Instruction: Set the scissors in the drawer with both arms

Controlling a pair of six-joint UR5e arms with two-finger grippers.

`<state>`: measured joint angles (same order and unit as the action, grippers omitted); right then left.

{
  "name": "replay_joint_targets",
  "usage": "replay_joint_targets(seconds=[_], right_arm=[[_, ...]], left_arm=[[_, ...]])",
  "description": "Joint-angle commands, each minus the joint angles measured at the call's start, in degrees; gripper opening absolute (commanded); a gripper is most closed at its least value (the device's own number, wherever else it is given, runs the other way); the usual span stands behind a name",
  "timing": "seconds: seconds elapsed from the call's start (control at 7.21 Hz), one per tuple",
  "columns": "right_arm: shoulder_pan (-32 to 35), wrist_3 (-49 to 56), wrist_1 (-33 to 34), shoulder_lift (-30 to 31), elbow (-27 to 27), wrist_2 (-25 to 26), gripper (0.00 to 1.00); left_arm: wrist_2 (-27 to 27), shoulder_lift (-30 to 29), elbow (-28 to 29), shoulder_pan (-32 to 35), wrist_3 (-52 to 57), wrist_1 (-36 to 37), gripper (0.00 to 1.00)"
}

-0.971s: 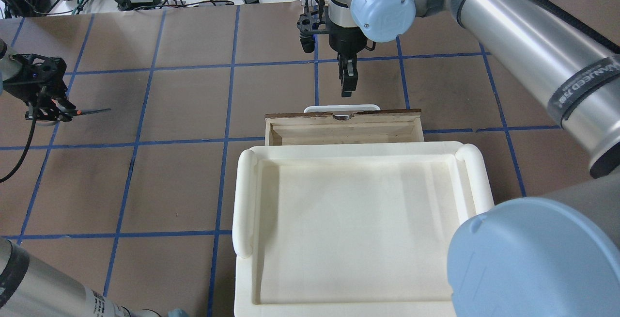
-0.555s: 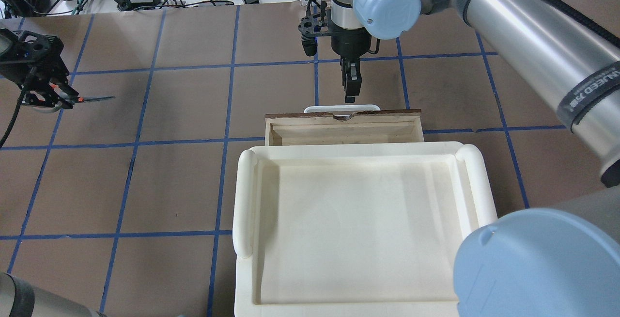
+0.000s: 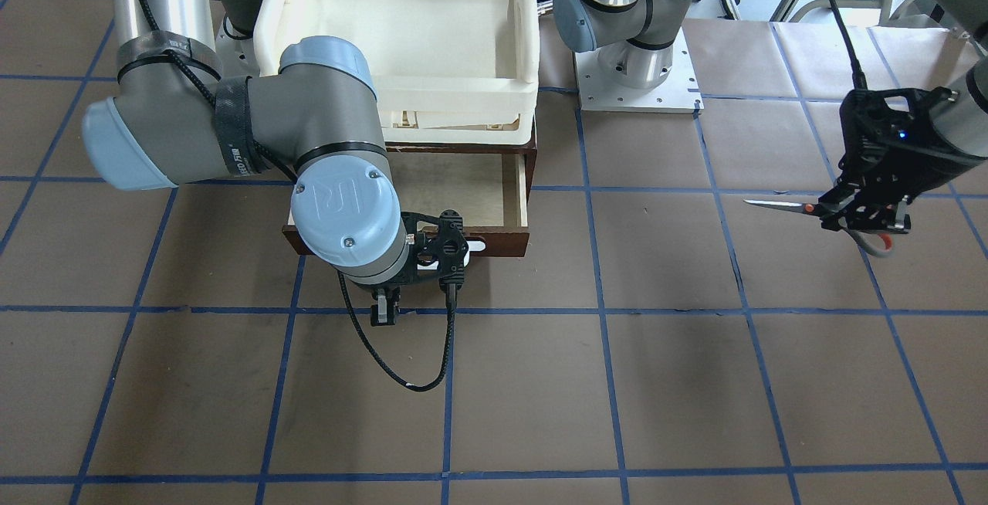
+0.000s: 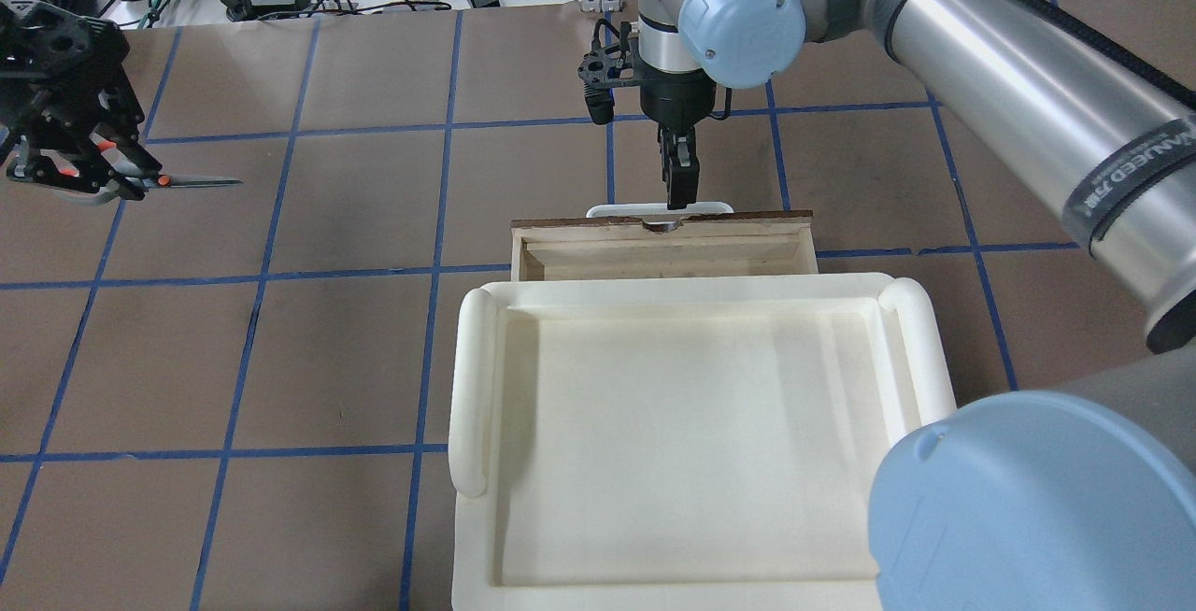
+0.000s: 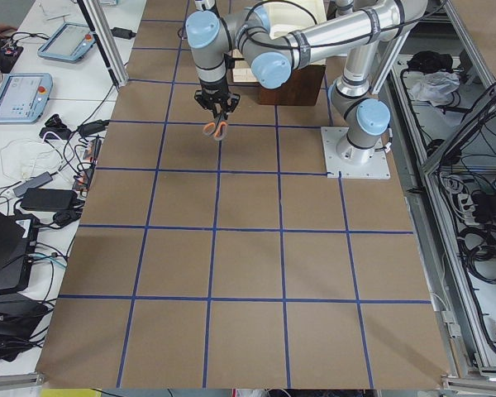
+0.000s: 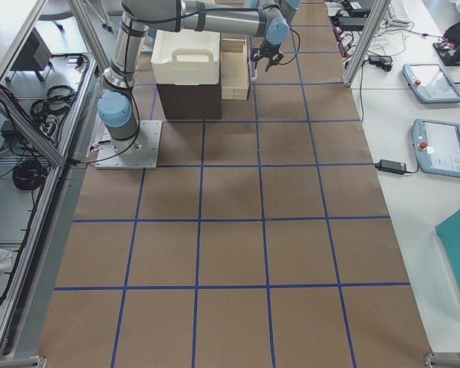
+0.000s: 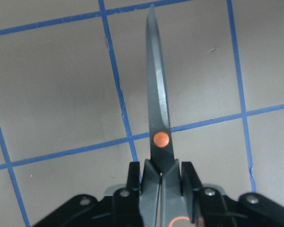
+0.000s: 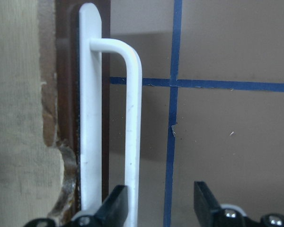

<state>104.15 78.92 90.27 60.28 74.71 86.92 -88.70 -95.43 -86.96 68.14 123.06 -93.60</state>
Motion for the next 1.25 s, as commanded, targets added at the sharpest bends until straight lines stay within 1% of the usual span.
replay_joint_targets(seconds=[0.0,0.14,0.42,0.97,1.11], right_arm=[[0.00,0.27,-0.01,-0.17,0.00,0.00,0.58],[0.00,0.27,-0.19,0.10,-0.44,-0.08,0.58],[0.00,0.18,-0.54,1.15,-0.53,-0.26,0.58],[0.00,0.27,-1.07,0.63,0.17,-0.35,0.58],[0.00,0.36,-1.07,0.63,0.17,-0.26,0.58]], left_arm=[[-0.24,1.73,0.83,1.82,-0.36,-3.25,0.00],[-0.16,2.43,0.83,1.82,-0.36,-4.64,0.00],[-0.15,2.44,0.83,1.82,-0.36,-4.74,0.00],[0.37,2.35,0.75,2.00,-0.45,-5.09,0.00],[0.72,2.44,0.66,2.78,-2.45,-5.79,0.00]])
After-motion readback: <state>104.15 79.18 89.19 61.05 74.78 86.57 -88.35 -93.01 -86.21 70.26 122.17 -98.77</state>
